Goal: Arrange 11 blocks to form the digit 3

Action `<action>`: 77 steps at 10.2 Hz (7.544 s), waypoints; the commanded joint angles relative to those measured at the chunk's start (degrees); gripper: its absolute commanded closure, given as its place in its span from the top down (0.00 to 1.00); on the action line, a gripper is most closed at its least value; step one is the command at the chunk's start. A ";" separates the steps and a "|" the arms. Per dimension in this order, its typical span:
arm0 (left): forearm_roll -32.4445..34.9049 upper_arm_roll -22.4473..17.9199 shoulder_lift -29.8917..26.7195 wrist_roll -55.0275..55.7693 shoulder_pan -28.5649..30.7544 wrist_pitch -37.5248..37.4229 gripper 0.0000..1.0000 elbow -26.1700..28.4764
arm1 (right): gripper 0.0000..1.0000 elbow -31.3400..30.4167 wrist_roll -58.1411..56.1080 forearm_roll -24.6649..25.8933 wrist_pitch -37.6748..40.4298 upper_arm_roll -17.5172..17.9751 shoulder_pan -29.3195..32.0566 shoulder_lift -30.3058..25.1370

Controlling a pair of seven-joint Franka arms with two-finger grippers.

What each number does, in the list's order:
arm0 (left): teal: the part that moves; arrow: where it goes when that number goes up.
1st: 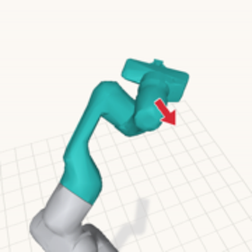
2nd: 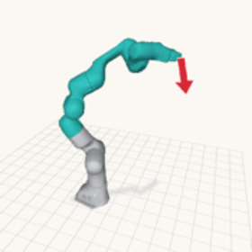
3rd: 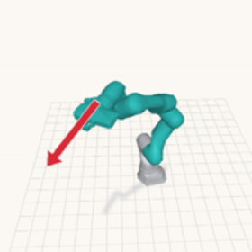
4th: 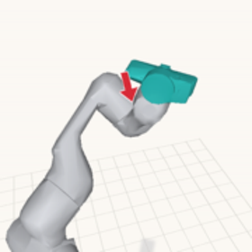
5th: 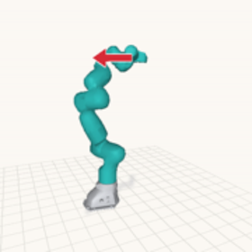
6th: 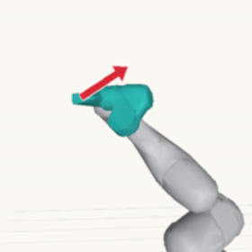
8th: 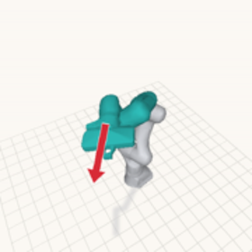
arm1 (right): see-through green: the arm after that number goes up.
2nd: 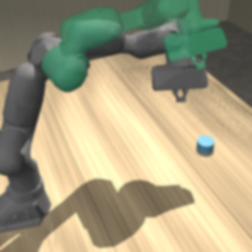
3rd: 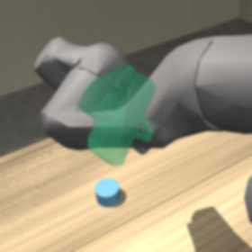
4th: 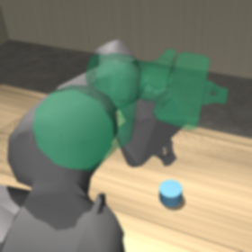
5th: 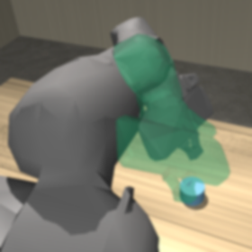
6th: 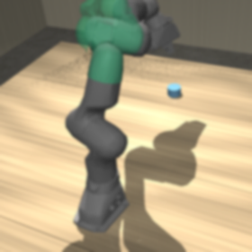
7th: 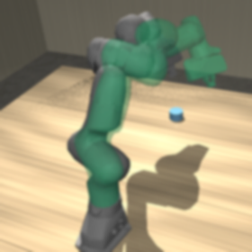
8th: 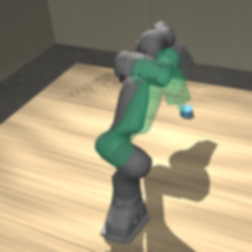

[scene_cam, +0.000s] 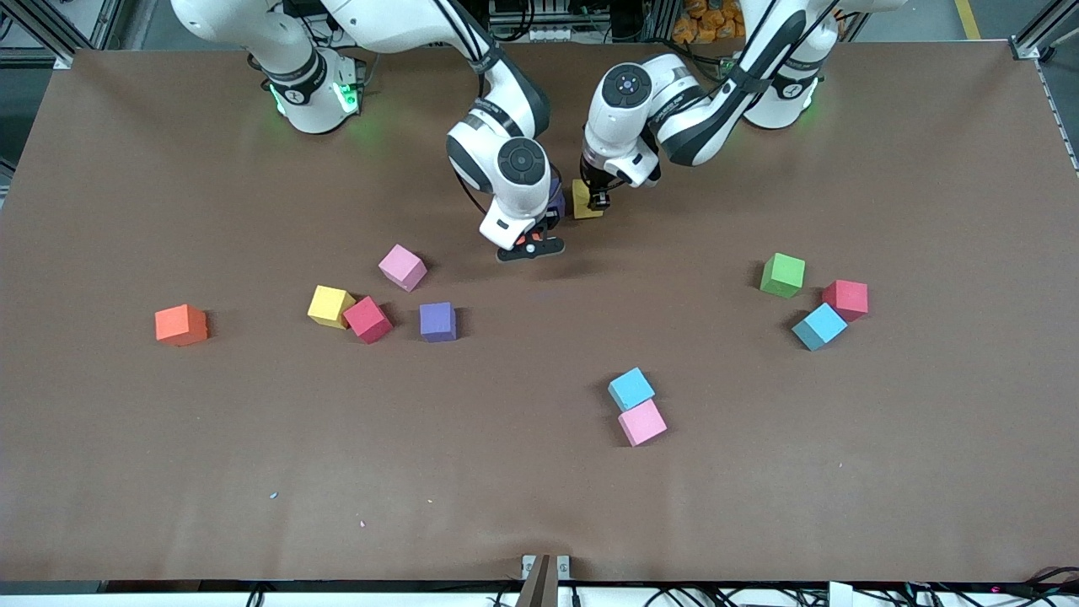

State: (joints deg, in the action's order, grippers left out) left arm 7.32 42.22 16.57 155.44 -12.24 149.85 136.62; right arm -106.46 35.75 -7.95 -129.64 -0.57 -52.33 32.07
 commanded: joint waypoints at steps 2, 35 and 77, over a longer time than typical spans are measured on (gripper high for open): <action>2.70 0.14 0.65 2.41 -0.15 1.67 0.00 0.48 | 0.16 0.99 2.04 -0.31 1.67 -0.22 -1.19 0.36; 4.81 0.05 5.75 2.41 -1.20 3.08 0.00 -2.06 | 1.00 2.74 0.39 0.82 3.17 -1.01 8.27 -5.09; 18.35 -17.79 27.46 -70.86 6.53 -28.21 1.00 -58.04 | 0.21 7.94 -1.64 3.82 -3.25 3.03 5.75 4.93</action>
State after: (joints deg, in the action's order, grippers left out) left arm 26.05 25.03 42.76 88.83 -5.32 123.48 81.84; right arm -99.61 33.11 -4.49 -133.00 2.76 -46.30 35.85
